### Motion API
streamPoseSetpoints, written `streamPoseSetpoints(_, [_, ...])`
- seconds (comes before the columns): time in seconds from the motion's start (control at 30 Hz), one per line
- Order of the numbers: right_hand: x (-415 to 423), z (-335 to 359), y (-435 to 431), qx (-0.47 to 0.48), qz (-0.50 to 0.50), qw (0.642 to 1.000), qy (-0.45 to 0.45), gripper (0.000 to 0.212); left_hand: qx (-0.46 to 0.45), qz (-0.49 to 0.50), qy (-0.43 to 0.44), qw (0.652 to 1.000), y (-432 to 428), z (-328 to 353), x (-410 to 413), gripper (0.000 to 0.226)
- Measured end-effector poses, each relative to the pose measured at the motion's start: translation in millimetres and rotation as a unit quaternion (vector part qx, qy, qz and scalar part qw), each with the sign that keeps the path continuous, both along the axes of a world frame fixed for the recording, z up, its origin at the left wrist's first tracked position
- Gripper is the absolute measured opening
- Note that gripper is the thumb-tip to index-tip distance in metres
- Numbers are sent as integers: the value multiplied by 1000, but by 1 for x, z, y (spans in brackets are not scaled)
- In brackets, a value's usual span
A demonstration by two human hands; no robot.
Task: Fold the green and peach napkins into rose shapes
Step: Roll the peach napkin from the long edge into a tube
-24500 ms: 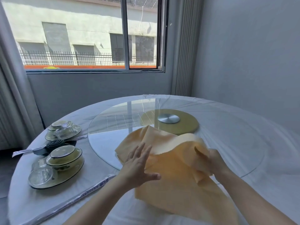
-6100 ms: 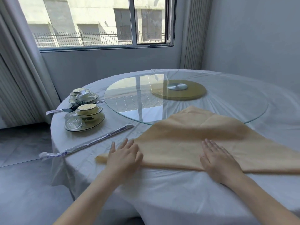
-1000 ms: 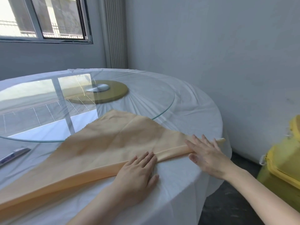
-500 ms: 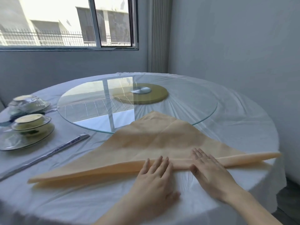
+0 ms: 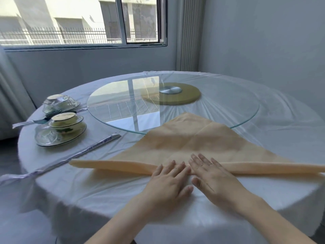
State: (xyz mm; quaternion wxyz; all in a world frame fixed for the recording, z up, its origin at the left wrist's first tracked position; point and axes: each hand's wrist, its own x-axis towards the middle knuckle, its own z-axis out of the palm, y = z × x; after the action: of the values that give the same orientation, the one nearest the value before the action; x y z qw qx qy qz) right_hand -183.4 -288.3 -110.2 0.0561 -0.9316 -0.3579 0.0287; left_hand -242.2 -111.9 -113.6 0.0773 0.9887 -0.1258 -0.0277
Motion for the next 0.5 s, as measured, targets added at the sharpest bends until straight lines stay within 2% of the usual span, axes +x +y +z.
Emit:
streamPoseSetpoints(0.33, [-2, -1, 3, -14, -13, 1000, 20, 116, 46, -10, -24, 999, 69, 2, -30, 87])
streamPoseSetpoints(0.5, [0, -4, 3, -21, -11, 1000, 17, 105, 60, 52, -15, 997, 92, 5, -46, 89])
